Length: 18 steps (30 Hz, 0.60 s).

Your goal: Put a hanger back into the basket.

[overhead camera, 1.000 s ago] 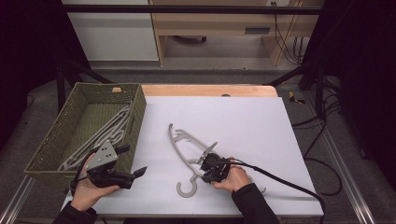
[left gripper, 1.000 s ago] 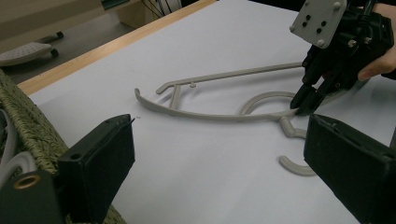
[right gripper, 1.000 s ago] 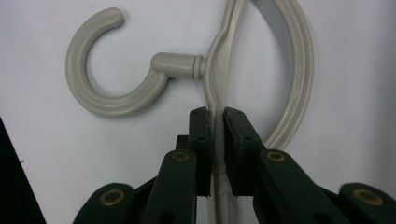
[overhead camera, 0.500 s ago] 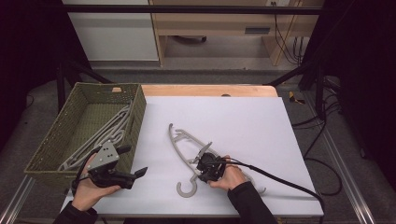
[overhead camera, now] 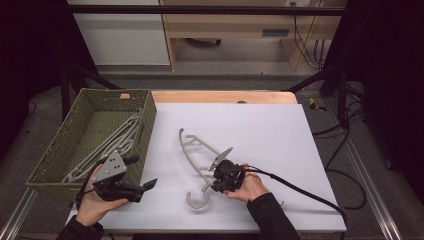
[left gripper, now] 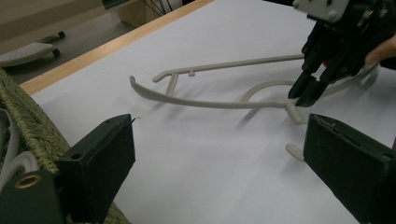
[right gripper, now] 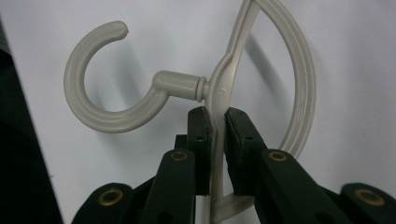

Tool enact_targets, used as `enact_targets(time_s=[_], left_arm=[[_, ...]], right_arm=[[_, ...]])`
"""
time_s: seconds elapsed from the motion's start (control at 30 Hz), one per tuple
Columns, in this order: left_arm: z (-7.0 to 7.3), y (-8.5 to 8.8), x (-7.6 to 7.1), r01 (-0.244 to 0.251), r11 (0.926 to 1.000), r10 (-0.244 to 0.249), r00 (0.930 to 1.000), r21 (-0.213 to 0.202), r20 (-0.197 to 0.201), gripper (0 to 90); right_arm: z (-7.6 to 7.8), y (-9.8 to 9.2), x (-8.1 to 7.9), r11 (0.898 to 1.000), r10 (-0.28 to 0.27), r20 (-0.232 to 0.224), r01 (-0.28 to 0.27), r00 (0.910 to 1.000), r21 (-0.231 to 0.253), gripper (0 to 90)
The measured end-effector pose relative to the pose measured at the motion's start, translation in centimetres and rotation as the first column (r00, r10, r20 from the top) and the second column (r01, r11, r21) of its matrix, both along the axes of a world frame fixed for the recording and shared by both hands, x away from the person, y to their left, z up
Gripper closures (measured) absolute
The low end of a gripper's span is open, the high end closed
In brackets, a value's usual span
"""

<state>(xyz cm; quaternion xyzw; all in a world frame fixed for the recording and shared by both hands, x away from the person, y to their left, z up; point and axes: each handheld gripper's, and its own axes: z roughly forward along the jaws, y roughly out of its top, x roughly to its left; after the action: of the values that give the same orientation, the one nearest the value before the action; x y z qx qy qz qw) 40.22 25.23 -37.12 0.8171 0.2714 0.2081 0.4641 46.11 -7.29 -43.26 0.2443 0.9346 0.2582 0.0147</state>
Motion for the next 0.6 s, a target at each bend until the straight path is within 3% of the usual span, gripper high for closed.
enact_targets(time_s=[0.33,0.43,0.6], left_arm=[[0.3,-0.6,-0.2,0.019,0.9992,-0.019,0.9996,0.036,0.02,8.7],[0.7,-1.3,-0.4,0.043,0.9971,-0.046,0.998,0.063,0.042,8.7],[1.2,-2.7,-0.5,0.07,0.9921,-0.077,0.9953,0.104,0.059,8.8]], right_arm=[[3.9,-2.0,-1.2,0.992,0.068,0.023,-0.07,0.9974,0.107,82.2],[4.8,-2.5,-1.6,0.987,0.106,0.026,-0.108,0.994,0.117,82.5],[5.5,-2.8,-2.0,0.983,0.126,0.016,-0.127,0.9919,0.134,82.6]])
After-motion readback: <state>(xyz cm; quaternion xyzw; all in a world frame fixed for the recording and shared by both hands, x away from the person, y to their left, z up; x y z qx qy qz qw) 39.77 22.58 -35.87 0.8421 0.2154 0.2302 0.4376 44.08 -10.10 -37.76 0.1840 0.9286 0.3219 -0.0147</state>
